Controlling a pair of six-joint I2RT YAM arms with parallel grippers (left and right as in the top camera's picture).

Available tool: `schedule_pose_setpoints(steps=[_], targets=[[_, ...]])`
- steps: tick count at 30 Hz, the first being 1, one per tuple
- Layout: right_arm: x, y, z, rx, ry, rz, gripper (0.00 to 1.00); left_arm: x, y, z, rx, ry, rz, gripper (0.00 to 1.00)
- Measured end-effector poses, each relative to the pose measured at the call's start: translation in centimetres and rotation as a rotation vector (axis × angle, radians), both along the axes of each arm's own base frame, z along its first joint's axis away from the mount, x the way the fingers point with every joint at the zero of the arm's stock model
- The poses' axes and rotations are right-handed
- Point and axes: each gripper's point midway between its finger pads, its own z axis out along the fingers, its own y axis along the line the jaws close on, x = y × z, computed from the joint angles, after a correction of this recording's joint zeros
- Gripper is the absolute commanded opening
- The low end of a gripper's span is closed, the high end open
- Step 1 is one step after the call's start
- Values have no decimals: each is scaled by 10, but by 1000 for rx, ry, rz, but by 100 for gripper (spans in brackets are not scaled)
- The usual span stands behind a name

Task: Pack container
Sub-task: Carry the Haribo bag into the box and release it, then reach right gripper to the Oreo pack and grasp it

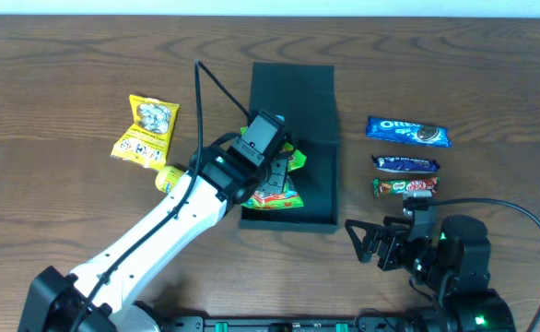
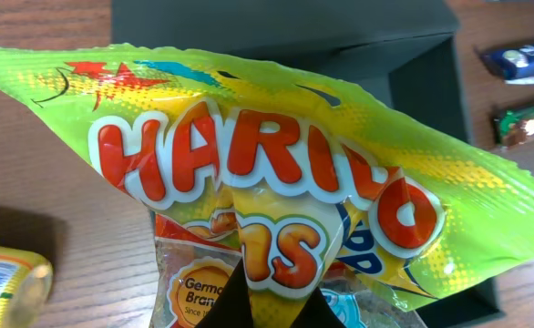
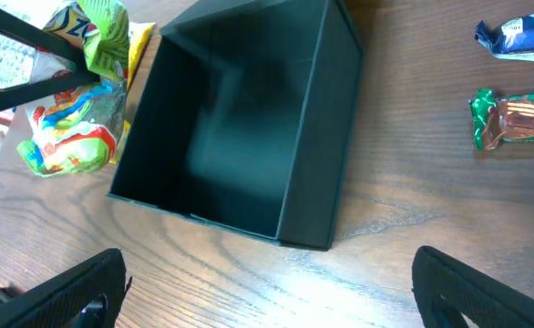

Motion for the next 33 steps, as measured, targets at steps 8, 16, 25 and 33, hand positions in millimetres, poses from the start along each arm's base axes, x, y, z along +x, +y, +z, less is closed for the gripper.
schedule_pose_setpoints(steps=[8,16,25,33], targets=[[-3,1,-2,4,14,6,99,-12,-10,-19,6,77,53,95],[8,19,31,82,-131,101,1,-2,6,6,-22,17,69,80],[56,75,30,56,48,241,2,26,79,-30,-82,99,240,6],[77,110,-72,-266,428,219,2,-9,77,-89,-132,218,251,6]])
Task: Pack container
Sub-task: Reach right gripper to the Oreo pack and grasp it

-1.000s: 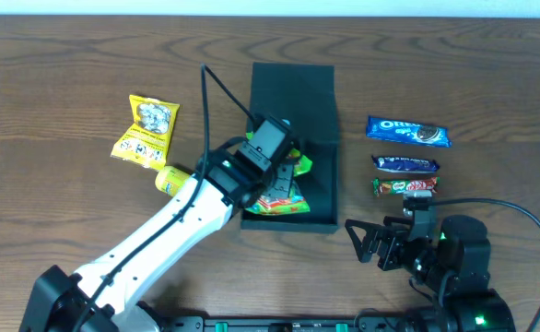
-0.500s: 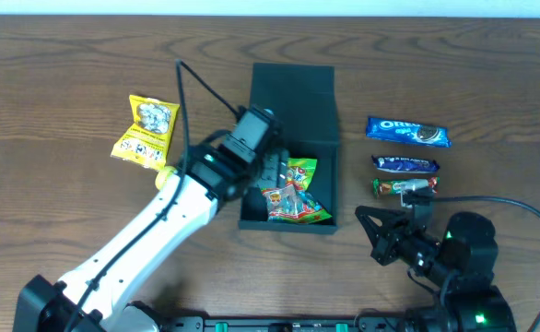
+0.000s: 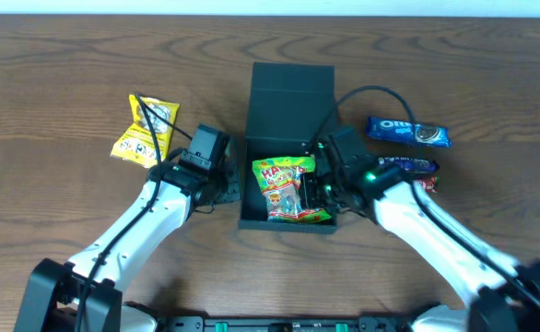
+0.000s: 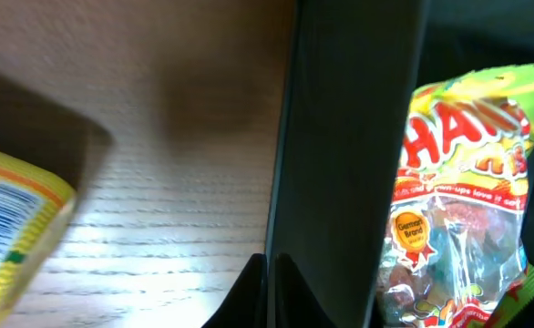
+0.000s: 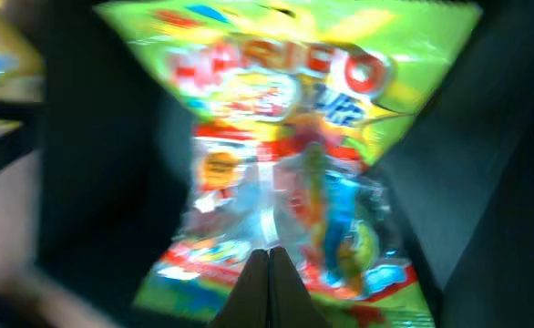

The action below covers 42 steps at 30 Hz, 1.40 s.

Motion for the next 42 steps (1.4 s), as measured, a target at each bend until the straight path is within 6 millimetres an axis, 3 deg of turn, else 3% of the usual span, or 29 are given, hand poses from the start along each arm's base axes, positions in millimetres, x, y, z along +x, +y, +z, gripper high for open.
schedule_pose_setpoints(steps=[3,8,13,17,19,20,22,23,24,25,26,27,29,32,35,38,39,40,41,42], targets=[[7,-4,-22,-58,20,-37,2,0,-5,1,-30,-1,-3,6],[5,10,-51,-93,51,-22,2,-1,-9,2,-54,6,-11,6],[4,32,-51,-52,19,21,1,-2,-11,3,-62,9,-14,6],[-3,28,-48,-75,65,26,2,-2,-12,3,-69,13,-18,6],[1,24,-23,-103,73,36,1,-3,-12,3,-68,16,-18,6],[13,21,4,-107,28,34,1,-3,-12,3,-68,16,-18,6],[50,9,91,-84,-201,-15,1,-3,-12,3,-68,16,-18,6],[68,-10,138,-78,-340,-74,1,-3,-12,3,-68,16,-18,6],[77,-34,164,-88,-410,-139,1,-3,-12,3,-68,15,-17,6],[84,-64,173,-116,-428,-218,2,-3,-12,3,-68,16,-17,6],[90,-90,168,-154,-407,-287,2,-3,-12,3,-68,17,-18,6],[100,-124,149,-201,-342,-375,2,-3,-12,3,-68,17,-18,6],[111,-162,111,-235,-214,-480,2,-3,-12,3,-68,17,-18,6],[121,-205,66,-234,-76,-602,2,-3,-12,3,-68,16,-18,6],[130,-221,39,-244,-29,-610,2,-3,-12,3,-68,17,-17,6],[145,-222,37,-292,-97,-454,1,-4,-12,3,-69,20,-18,6],[156,-224,43,-331,-166,-358,8,-4,-12,3,-69,20,-19,6],[160,-225,46,-358,-201,-294,57,-4,-12,2,-69,21,-18,6],[167,-226,50,-394,-251,-209,99,-4,-11,2,-68,22,-18,6],[169,-227,51,-418,-277,-148,99,-4,-12,2,-69,21,-19,6]])
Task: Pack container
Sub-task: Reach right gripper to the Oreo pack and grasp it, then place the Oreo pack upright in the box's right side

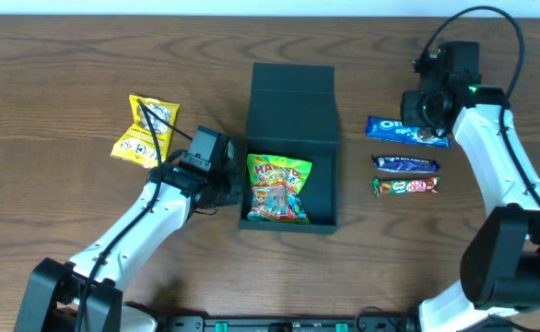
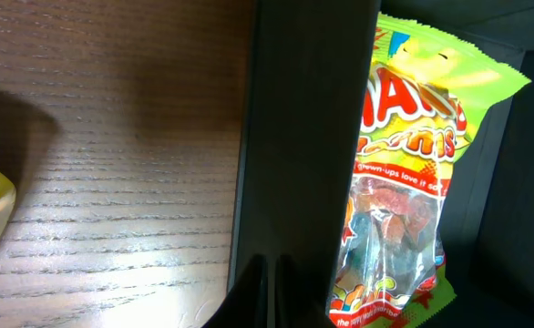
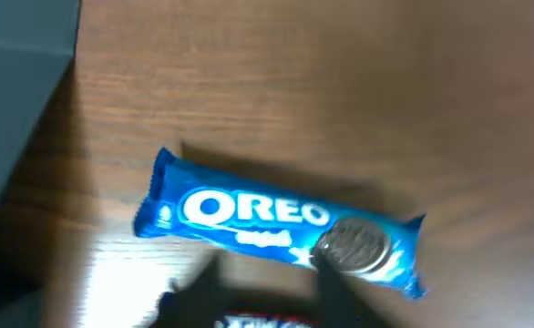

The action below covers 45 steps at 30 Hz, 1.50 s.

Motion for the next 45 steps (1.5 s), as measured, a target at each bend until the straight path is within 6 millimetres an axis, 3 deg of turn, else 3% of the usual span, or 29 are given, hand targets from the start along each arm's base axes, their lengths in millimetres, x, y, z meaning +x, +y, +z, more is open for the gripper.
schedule_pose_setpoints(steps=[6,12,19,24,26,27,28,30,32,35,38,40,42,43,45], targets=[[5,1,-1,-189,-6,372,99,0,0,0,1,1,1,13],[-3,-7,-81,-213,175,593,99,0,0,0,2,3,1,20],[0,-18,-113,-198,201,635,94,0,0,0,2,2,1,21],[9,-15,-116,-179,172,650,63,0,0,0,2,2,1,22],[11,-14,-116,-178,163,649,42,1,1,0,2,-2,2,23],[12,-15,-116,-179,162,646,27,1,0,0,2,-4,2,23],[13,-15,-117,-179,159,635,24,1,0,0,2,-5,2,23],[19,-15,-115,-181,141,598,2,1,0,0,1,-6,2,23],[24,-15,-114,-171,131,537,1,1,0,0,1,-5,2,23],[44,-11,-102,-115,112,407,1,1,0,0,1,-6,2,23],[66,0,-49,-29,77,244,2,1,0,0,1,-6,2,23],[62,19,-11,50,80,189,2,1,0,0,1,-5,2,23],[46,57,36,161,71,116,2,1,0,0,1,-5,2,23],[28,75,49,212,114,61,2,1,0,0,1,-6,2,23],[-14,111,56,292,253,-53,2,1,0,0,1,-6,2,22]])
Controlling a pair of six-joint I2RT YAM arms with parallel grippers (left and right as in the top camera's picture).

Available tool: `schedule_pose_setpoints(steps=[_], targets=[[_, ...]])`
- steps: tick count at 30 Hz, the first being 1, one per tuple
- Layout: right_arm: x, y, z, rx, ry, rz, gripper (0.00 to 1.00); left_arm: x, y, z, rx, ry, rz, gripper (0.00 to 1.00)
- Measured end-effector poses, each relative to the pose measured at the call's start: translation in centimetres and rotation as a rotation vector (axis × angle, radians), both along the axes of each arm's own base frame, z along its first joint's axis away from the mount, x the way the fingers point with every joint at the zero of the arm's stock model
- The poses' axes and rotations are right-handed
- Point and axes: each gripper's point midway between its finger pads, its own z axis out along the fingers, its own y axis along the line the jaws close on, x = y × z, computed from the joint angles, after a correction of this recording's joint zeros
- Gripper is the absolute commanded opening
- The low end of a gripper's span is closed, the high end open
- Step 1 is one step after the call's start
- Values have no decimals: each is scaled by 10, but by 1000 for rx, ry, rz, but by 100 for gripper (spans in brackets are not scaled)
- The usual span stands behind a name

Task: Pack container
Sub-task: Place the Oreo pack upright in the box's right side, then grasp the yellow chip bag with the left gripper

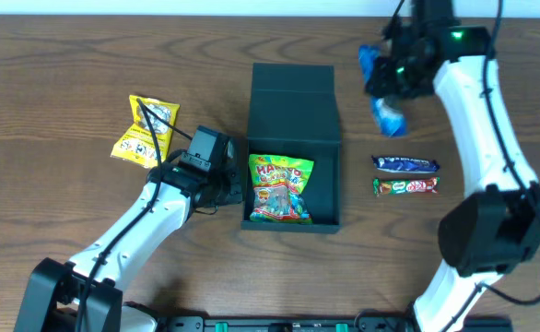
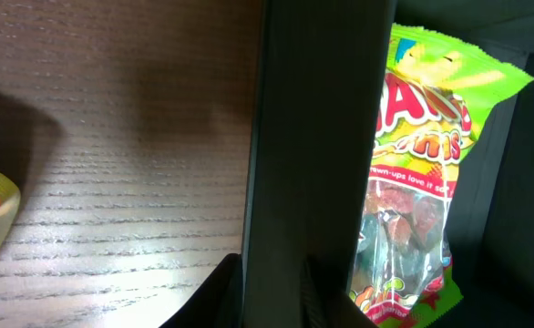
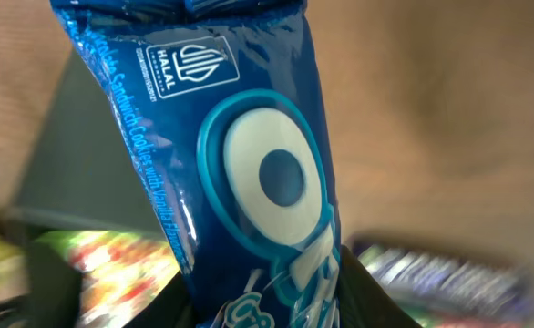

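The black box (image 1: 291, 85) stands open at the table's middle, and a green Haribo bag (image 1: 282, 189) lies in its near end. My right gripper (image 1: 388, 81) is shut on the blue Oreo pack (image 1: 384, 92), held in the air right of the box's far end; the pack (image 3: 249, 182) fills the right wrist view. My left gripper (image 2: 272, 292) is shut on the box's left wall (image 2: 313, 137), one finger on each side, with the Haribo bag (image 2: 413, 182) just inside.
A yellow snack bag (image 1: 146, 129) and a yellow tube end (image 1: 166, 177) lie left of the box. Right of it lie a dark blue bar (image 1: 405, 164) and a green-red bar (image 1: 405, 185). The lid (image 1: 293, 78) lies flat behind the box.
My right gripper has taken hold of the Oreo pack and now holds it off the table, nearer the box. The left gripper still grips the box wall.
First my left gripper held the Haribo bag over the box while the right arm waited near the front. Then the bag lay in the box with both grippers at the box. Then the right gripper was over the Oreo pack, which it now holds aloft.
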Motion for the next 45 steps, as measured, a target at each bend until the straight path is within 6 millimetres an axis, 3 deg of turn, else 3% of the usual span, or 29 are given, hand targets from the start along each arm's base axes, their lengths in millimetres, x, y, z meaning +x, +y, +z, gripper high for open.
schedule_pose_setpoints(steps=[4,6,7,9,10,11,12,14,17,27,30,32,35,38,39,40,42,43,45], targets=[[-61,64,-37,-2,248,-155,2,0,0,0,0,1,0,22],[-76,72,-52,-37,294,-183,1,0,0,0,0,0,0,22],[-94,79,-69,-75,346,-203,1,0,0,0,0,0,0,22],[-106,81,-81,-127,363,-219,2,0,0,0,0,0,0,22],[-107,81,-83,-145,358,-224,4,0,0,0,0,0,0,22],[-109,80,-85,-164,355,-227,24,0,0,0,0,0,0,22],[-111,78,-86,-180,354,-230,34,0,0,0,0,0,0,22],[-114,75,-87,-203,361,-236,40,0,0,0,0,0,0,23],[-122,68,-89,-236,390,-242,57,0,0,0,0,0,0,25],[-128,57,-81,-282,386,-199,51,0,0,0,0,1,0,24],[-103,38,-44,-240,216,-233,52,0,1,0,-1,0,2,19],[-92,12,-18,-210,136,-297,52,2,6,0,2,7,18,15],[-83,-20,-8,-211,111,-366,52,13,31,18,34,-3,84,20],[-77,-32,-7,-215,96,-376,54,55,76,69,106,-184,176,33],[-72,-32,-6,-211,76,-368,58,70,94,84,139,-260,191,40],[-68,-32,-6,-210,60,-356,59,80,112,91,182,-308,203,52],[-59,-31,-4,-201,23,-343,60,93,146,91,290,-363,200,91],[-56,-30,-3,-198,9,-336,61,101,162,89,337,-380,202,97],[-49,-29,-1,-191,-19,-325,61,115,189,76,403,-387,204,95]])
